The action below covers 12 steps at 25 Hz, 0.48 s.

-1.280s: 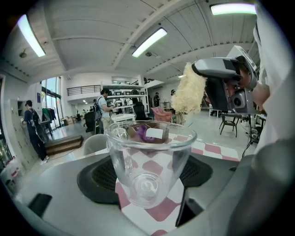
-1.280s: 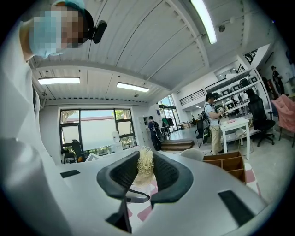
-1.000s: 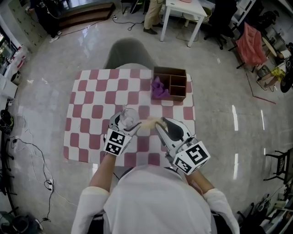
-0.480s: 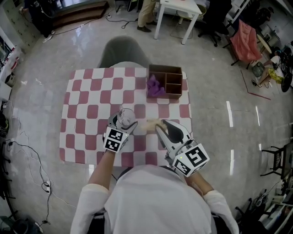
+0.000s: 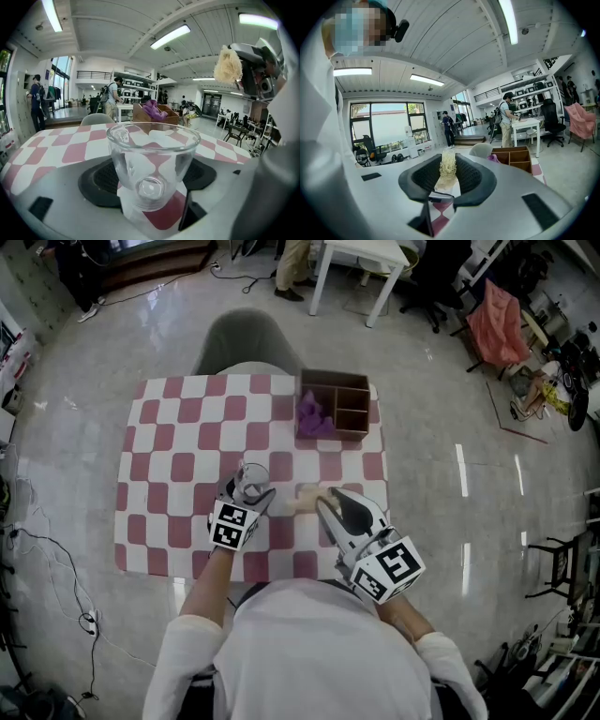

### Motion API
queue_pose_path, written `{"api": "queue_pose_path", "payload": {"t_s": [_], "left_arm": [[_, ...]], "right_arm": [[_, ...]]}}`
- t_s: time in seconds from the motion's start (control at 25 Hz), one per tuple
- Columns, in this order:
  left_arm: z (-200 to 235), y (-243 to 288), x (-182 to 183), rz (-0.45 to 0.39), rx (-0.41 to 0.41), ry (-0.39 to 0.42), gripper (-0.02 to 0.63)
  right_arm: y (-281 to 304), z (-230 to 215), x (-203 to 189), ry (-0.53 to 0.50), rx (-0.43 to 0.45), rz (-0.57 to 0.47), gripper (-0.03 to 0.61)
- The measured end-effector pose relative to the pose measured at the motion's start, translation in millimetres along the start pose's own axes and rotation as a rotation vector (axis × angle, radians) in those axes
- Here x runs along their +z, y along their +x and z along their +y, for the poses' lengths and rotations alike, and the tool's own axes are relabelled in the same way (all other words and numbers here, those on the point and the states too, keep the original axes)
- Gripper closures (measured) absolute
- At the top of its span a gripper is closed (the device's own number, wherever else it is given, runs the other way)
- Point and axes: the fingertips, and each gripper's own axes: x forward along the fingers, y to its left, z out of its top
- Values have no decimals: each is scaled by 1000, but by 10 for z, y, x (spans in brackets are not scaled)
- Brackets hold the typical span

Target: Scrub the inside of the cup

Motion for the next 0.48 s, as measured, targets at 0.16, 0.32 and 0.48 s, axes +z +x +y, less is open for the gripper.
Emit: {"api": "queue_pose_path", "payload": {"t_s": [0.16, 0.32, 0.48], "left_arm": [[10, -1, -6, -3, 5, -5, 233], [33, 18, -22, -6, 4, -10, 235], [29, 4, -39, -12, 3, -14, 235]], "right_arm": [[-5, 2, -10, 2, 0, 7, 472], [34, -15, -23, 5, 5, 10, 472], [57, -8, -41, 8, 12, 13, 472]]}}
